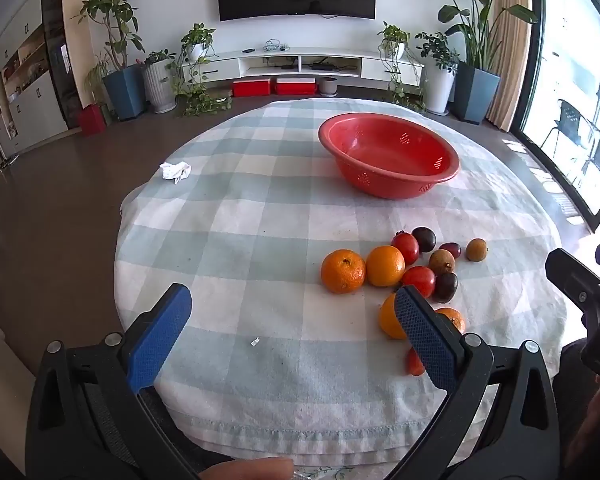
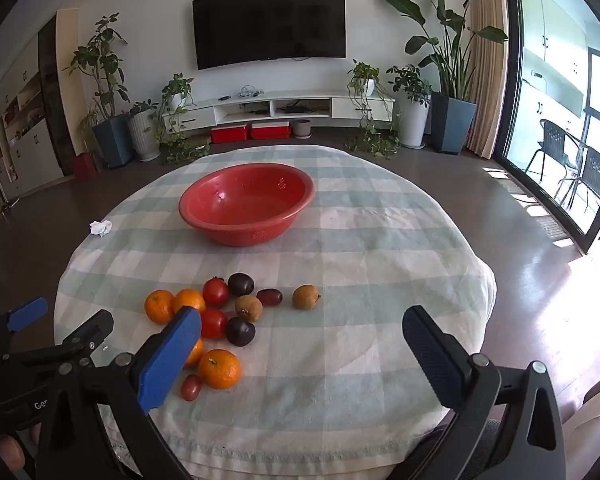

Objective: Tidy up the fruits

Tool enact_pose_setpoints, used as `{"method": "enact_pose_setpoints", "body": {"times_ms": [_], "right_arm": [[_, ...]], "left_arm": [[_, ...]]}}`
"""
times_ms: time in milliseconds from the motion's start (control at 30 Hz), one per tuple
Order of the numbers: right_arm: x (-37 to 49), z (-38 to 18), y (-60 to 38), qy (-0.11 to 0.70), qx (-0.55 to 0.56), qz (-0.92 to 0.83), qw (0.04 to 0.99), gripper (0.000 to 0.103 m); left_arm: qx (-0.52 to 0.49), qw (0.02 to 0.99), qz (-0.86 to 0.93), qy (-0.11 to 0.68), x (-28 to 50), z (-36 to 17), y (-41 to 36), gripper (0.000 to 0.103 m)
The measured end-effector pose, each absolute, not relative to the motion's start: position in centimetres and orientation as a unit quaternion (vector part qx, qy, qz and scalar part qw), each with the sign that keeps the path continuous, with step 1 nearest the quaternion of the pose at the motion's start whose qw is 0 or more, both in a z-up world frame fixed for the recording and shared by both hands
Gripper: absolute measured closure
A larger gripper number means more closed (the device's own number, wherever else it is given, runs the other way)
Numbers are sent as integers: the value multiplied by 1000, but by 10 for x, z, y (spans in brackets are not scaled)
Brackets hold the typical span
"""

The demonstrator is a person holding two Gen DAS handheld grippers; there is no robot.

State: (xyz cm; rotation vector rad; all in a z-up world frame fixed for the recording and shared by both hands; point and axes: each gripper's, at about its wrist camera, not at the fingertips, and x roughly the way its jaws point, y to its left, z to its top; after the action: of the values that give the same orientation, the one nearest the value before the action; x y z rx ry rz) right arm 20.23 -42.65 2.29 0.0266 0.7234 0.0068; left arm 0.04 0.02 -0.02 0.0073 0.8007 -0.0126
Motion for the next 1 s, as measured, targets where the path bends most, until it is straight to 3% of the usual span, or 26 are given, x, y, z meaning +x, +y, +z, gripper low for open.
{"method": "enact_pose_setpoints", "body": {"times_ms": [1000], "right_arm": [[201,19,-426,352,13,3,936,0]], "left_arm": [[12,922,-3,388,-1,-8,-1,0]]}}
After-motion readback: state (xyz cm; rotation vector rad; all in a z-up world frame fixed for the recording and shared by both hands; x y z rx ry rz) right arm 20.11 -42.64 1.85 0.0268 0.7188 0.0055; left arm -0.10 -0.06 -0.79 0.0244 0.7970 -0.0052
